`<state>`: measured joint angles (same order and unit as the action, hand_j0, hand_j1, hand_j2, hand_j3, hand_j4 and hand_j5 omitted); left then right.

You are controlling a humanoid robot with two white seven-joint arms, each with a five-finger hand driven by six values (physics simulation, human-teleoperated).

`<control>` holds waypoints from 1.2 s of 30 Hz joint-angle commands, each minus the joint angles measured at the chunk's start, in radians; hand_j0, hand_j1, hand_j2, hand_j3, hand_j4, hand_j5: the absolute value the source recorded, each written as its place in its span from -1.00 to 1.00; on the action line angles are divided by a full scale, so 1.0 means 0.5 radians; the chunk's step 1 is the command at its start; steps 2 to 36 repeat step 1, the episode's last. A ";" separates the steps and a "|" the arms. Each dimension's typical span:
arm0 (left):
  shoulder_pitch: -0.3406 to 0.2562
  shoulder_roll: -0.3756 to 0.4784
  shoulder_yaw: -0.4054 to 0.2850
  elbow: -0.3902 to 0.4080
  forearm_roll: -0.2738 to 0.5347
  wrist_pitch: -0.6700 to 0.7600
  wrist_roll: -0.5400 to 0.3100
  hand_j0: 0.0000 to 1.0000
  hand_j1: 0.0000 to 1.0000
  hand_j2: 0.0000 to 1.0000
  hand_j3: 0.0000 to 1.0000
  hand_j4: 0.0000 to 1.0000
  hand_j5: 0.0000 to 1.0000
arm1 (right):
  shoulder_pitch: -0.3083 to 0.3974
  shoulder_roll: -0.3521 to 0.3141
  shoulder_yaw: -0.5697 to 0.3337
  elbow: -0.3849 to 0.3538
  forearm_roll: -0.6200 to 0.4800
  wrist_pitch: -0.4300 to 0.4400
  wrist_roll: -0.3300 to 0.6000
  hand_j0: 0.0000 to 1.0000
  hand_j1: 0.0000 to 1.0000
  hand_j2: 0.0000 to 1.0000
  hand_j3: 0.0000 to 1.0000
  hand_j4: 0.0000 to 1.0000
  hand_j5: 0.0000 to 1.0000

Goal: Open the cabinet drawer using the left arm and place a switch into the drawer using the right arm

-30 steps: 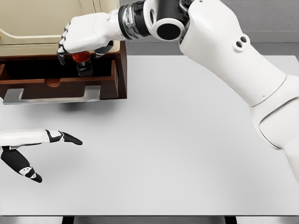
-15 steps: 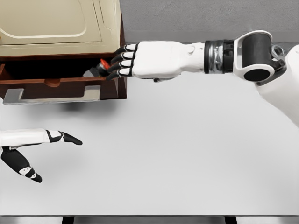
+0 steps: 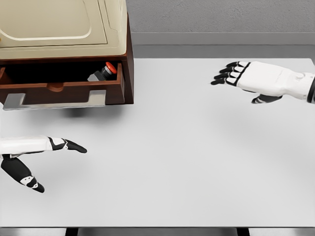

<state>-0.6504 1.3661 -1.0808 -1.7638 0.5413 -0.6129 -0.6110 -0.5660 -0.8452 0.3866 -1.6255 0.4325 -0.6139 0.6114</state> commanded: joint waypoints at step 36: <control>0.000 0.001 0.002 -0.001 0.016 0.004 0.000 1.00 1.00 1.00 1.00 1.00 1.00 | 0.000 -0.009 -0.009 0.008 0.009 0.006 -0.001 1.00 1.00 1.00 1.00 1.00 1.00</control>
